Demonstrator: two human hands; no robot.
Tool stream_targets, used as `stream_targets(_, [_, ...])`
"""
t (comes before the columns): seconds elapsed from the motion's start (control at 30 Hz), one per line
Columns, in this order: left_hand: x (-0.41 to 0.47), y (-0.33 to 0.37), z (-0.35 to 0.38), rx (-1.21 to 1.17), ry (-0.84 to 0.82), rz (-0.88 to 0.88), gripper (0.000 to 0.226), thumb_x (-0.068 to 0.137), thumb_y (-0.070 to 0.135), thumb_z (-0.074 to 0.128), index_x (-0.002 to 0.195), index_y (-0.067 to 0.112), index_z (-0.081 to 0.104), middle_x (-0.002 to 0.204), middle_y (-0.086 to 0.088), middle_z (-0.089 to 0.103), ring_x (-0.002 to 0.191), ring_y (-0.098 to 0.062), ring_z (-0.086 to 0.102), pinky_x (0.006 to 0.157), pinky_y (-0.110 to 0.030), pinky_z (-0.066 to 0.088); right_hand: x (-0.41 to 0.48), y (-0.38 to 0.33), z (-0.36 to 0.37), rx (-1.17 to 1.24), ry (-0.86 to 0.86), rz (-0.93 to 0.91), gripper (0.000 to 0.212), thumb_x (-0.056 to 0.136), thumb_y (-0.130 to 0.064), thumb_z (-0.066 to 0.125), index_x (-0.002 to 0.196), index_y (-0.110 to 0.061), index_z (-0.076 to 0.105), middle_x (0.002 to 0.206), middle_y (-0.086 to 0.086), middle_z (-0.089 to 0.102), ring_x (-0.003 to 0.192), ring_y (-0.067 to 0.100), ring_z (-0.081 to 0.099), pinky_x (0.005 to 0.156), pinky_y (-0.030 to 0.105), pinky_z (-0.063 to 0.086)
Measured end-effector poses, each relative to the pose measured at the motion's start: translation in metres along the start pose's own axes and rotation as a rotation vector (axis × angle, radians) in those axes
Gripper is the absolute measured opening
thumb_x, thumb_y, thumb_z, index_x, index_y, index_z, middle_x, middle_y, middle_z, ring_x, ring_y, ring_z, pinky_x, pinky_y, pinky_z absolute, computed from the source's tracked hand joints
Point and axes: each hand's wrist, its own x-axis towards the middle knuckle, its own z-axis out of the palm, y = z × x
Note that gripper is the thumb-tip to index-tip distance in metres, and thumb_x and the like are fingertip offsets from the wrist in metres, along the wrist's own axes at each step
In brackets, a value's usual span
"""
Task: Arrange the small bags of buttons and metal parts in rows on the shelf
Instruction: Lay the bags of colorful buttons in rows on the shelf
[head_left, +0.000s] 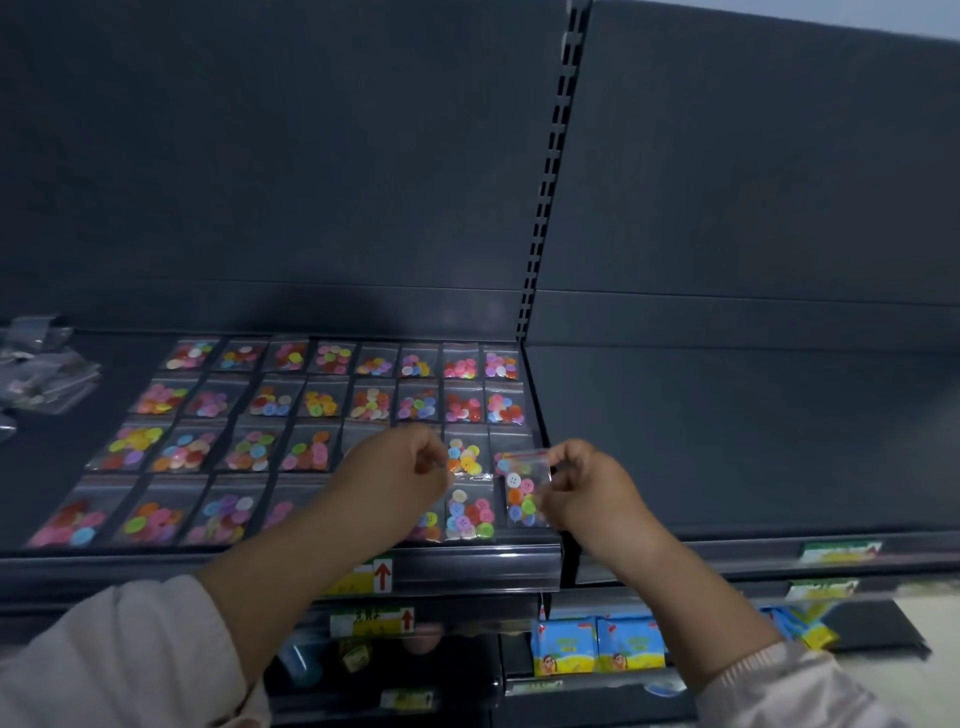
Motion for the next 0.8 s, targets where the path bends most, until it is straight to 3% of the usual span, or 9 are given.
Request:
stream_targets(0.07, [-0.004,-0.005,0.000,0.097,-0.007,0.044,0.005,0.090,0.024,0.060,0.086,0.026,0.061,0.082,0.012,0.060,0.075,-0.005,0.057,0.059,-0.018,0.041,0.000,0.003,0.002,-0.145,0.020,-0.027,0.018,0.083,-0.002,0.063,0.091,-0.015,0.053,0.068,0.011,0.055,0.058,0.013,0.053,0.054,0.021,0.046])
stream_targets(0.17, [-0.008,-0.010,-0.001,0.238,0.010,0.133,0.009,0.092,0.019,0.056,0.097,0.021,0.063,0.088,0.011,0.058,0.081,-0.006,0.056,0.066,-0.019,0.042,-0.003,0.003,0.001,-0.381,0.064,-0.049,0.026,0.081,-0.013,0.067,0.100,-0.023,0.052,0.067,-0.003,0.060,0.063,0.010,0.057,0.059,0.026,0.046])
stream_targets(0.23, [-0.009,-0.012,-0.001,0.341,0.004,0.187,0.012,0.093,0.019,0.054,0.100,0.019,0.063,0.096,0.006,0.058,0.089,-0.009,0.053,0.070,-0.021,0.037,-0.006,0.001,0.001,-0.503,0.072,-0.070,0.041,0.080,-0.018,0.068,0.117,-0.023,0.049,0.079,-0.005,0.060,0.074,0.012,0.058,0.059,0.024,0.044])
stream_targets(0.3, [-0.009,-0.015,0.001,0.417,-0.031,0.231,0.012,0.094,0.019,0.051,0.093,0.019,0.063,0.097,0.003,0.058,0.089,-0.010,0.049,0.069,-0.022,0.034,-0.008,-0.001,0.000,-0.613,0.116,-0.148,0.048,0.081,-0.019,0.068,0.125,-0.021,0.047,0.101,-0.003,0.055,0.091,0.016,0.057,0.068,0.022,0.042])
stream_targets(0.4, [-0.010,-0.023,0.005,0.496,-0.067,0.294,0.017,0.094,0.018,0.048,0.093,0.015,0.064,0.098,0.003,0.060,0.092,-0.012,0.049,0.076,-0.025,0.041,-0.009,0.000,0.002,-0.624,0.140,-0.340,0.030,0.086,-0.016,0.063,0.116,-0.020,0.058,0.100,-0.008,0.045,0.093,0.009,0.048,0.073,0.015,0.035])
stream_targets(0.47, [-0.011,-0.028,0.008,0.558,-0.093,0.334,0.018,0.092,0.013,0.048,0.091,0.016,0.065,0.096,0.004,0.060,0.092,-0.013,0.050,0.082,-0.027,0.043,-0.008,0.004,0.004,-0.615,0.073,-0.380,0.013,0.089,-0.013,0.057,0.097,-0.018,0.066,0.094,-0.008,0.052,0.084,0.005,0.051,0.068,0.012,0.037])
stream_targets(0.53, [-0.012,-0.033,0.010,0.601,-0.108,0.370,0.017,0.089,0.011,0.049,0.085,0.018,0.064,0.091,0.004,0.057,0.086,-0.012,0.049,0.086,-0.030,0.044,-0.008,0.011,0.006,-0.657,-0.005,-0.390,0.019,0.091,-0.012,0.050,0.087,-0.016,0.069,0.094,-0.003,0.059,0.083,0.012,0.056,0.070,0.018,0.043])
stream_targets(0.67, [-0.011,-0.042,0.011,0.612,-0.134,0.375,0.025,0.090,0.013,0.047,0.097,0.022,0.068,0.100,0.005,0.061,0.091,-0.011,0.053,0.084,-0.030,0.045,-0.010,0.015,0.009,-0.651,-0.048,-0.429,0.022,0.091,-0.008,0.048,0.089,-0.009,0.069,0.098,0.005,0.061,0.087,0.019,0.057,0.076,0.026,0.046])
stream_targets(0.8, [-0.012,-0.044,0.011,0.612,-0.131,0.390,0.025,0.092,0.015,0.045,0.099,0.022,0.069,0.101,0.005,0.060,0.092,-0.011,0.053,0.083,-0.028,0.045,-0.013,0.017,0.013,-0.629,-0.074,-0.460,0.024,0.092,-0.009,0.047,0.099,-0.010,0.070,0.104,0.003,0.060,0.096,0.016,0.054,0.084,0.021,0.044])
